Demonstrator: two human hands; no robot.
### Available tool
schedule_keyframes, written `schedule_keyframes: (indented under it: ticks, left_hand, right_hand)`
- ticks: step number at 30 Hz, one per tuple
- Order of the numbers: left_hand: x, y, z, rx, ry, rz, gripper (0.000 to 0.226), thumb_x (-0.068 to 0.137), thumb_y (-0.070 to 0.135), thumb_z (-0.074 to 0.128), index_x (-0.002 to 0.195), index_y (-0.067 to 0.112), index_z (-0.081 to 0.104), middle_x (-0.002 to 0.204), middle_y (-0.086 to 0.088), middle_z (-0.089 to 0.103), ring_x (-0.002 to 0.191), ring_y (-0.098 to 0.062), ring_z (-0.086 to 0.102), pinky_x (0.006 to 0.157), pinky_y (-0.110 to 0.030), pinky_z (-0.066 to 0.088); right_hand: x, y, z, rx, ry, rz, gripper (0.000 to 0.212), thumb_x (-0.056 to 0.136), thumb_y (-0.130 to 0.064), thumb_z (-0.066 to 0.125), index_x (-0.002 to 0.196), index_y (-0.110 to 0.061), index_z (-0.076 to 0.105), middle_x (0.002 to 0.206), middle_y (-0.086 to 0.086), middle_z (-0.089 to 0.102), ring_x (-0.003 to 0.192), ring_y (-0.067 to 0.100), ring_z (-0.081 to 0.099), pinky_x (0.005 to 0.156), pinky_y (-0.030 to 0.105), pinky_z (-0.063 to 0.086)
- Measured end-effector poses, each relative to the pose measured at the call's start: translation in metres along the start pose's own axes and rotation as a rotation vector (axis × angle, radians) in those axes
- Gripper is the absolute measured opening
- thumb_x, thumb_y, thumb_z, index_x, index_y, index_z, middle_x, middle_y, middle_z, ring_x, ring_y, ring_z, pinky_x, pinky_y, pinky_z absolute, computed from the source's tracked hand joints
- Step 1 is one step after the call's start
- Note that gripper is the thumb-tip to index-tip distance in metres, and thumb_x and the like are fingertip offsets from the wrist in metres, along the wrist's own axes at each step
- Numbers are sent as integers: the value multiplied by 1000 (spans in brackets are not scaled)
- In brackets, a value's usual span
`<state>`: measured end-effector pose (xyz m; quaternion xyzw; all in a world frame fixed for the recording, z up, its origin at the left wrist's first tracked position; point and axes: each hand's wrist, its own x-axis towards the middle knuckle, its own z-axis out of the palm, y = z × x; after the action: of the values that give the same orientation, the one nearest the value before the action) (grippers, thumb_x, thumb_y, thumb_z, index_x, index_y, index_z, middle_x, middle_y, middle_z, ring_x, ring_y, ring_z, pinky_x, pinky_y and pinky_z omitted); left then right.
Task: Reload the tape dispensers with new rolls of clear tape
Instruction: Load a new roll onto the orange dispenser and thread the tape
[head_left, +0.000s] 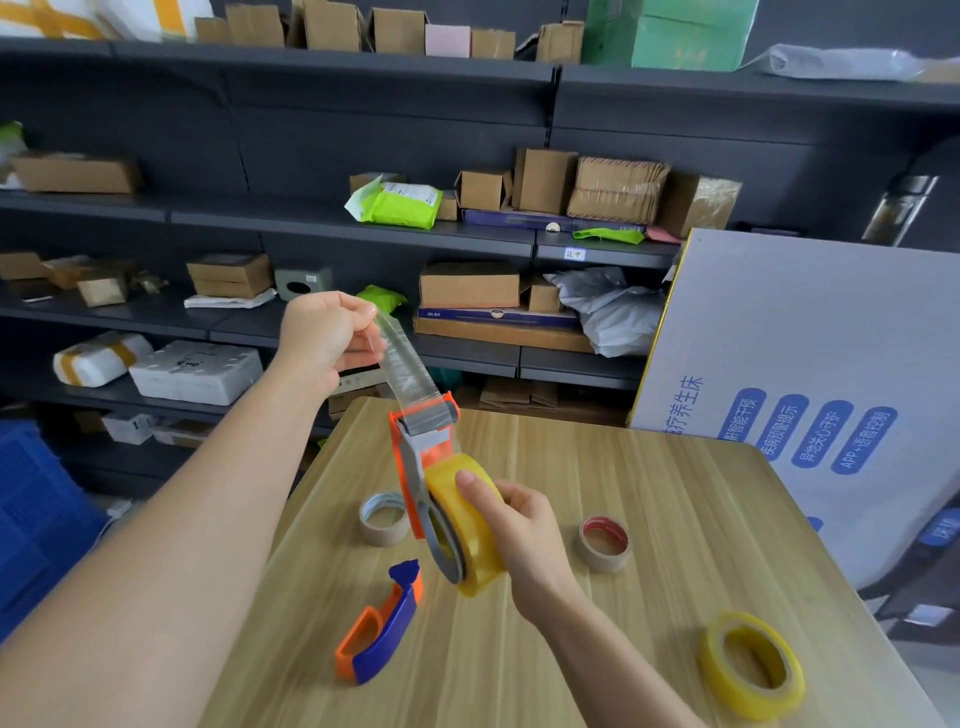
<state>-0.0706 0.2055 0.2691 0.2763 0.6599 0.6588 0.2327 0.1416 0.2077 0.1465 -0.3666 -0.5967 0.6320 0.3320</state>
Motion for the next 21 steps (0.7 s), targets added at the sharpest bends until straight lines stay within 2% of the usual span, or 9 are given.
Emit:
schedule_keyframes:
  ticks: [2,4,5,8,10,13,16,19,21]
  left_hand:
    - [-1,-1,5,-2,-10,24,16,94,6,55,80,11,62,66,-7,59,61,-20,62,61,-35,56]
    - [-1,1,8,14,-33,49,15,94,7,56,82,10,63,68,-7,59,61,-20,63,64,-37,58]
    - [-1,2,9,21,-42,58,14,94,7,56,83,9,64,68,-7,60,61,-20,63,65,-38,58]
    - [-2,5,10,26,-45,74,14,95,7,56,83,9,64,69,-7,60,59,-20,63,65,-38,59]
    - [-2,7,11,15,-42,80,16,95,8,55,82,10,63,70,-6,59,57,-19,63,63,-37,59]
    - [-2,8,13,3,-46,77,15,95,9,55,82,11,63,71,-5,59,56,-19,63,63,-37,60]
    - [-1,4,14,10,-36,69,14,95,11,56,83,12,63,71,-5,60,57,-18,63,65,-38,60]
    - [2,-2,11,15,-28,54,13,95,12,57,84,13,63,72,-5,61,60,-19,64,68,-40,60]
    - [3,-5,9,35,-28,54,12,95,12,57,84,14,63,74,-5,62,64,-20,64,69,-39,59]
  right_hand:
    - [0,3,-1,-2,9,-15,49,75,-50,76,84,-2,71,72,9,68,66,16,61,60,29,48]
    - [0,5,-3,-28,18,-32,35,80,-41,77,85,-7,73,74,7,72,67,12,64,59,25,50]
    - [1,5,-4,-36,19,-47,33,80,-40,77,86,-7,74,80,11,73,69,14,65,62,28,52]
    - [4,5,-6,-66,31,-95,41,78,-43,77,90,-4,71,89,19,71,73,24,65,68,43,56]
    - [7,5,-5,-99,38,-110,45,80,-47,75,90,-3,70,88,19,70,74,31,64,68,48,56]
    - [9,5,0,-173,70,-136,65,74,-62,70,86,1,66,73,15,63,62,19,53,57,35,44]
    - [10,6,4,-255,153,-164,78,64,-71,70,73,5,59,58,4,48,54,14,40,52,32,34]
    - [10,4,4,-327,172,-188,71,69,-63,74,69,6,55,55,4,46,51,14,39,49,35,35]
    - [11,5,2,-389,156,-196,62,74,-60,71,76,2,62,65,12,60,55,22,54,52,42,48]
